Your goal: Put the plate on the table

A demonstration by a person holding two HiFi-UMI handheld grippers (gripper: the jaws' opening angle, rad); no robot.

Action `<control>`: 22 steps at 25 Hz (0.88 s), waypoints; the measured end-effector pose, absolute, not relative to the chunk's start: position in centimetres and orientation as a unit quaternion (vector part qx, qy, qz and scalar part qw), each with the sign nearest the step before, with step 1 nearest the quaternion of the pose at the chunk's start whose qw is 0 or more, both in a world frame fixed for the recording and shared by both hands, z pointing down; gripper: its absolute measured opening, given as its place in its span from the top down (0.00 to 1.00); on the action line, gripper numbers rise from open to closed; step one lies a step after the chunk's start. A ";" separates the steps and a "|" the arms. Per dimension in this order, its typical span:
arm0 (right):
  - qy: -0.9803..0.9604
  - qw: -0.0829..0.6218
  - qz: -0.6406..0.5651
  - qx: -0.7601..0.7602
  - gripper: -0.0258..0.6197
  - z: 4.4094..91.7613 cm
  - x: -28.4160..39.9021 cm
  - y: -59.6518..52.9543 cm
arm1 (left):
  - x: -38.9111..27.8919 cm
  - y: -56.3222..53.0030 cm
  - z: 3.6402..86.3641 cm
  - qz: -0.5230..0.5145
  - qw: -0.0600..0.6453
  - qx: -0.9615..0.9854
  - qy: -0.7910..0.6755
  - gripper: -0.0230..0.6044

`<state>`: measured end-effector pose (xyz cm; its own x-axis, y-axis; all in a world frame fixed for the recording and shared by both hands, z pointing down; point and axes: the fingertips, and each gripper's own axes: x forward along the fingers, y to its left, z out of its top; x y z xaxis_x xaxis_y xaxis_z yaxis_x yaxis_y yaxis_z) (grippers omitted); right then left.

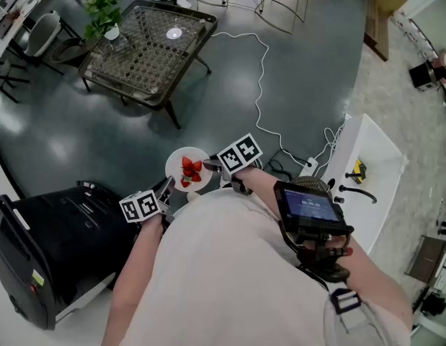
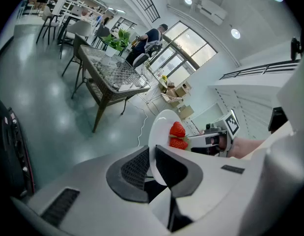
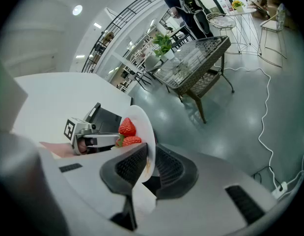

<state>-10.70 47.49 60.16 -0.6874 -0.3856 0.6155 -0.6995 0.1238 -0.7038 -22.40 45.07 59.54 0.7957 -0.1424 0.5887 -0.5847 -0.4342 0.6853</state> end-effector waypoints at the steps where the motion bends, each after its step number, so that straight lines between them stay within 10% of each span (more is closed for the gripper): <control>1: -0.734 0.139 0.552 0.371 0.91 60.2 -10.6 47.6 | -22.3 45.1 59.6 0.227 0.485 0.815 -0.223 0.93; 22: -0.705 0.104 0.595 0.373 0.91 61.1 -8.6 46.6 | -20.5 43.7 59.9 0.229 0.473 0.822 -0.219 0.93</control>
<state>-8.59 46.61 61.12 -0.7001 -0.4027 0.5897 -0.6490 0.0142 -0.7607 -20.52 43.71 59.93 0.7998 -0.1437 0.5829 -0.5761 -0.4567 0.6779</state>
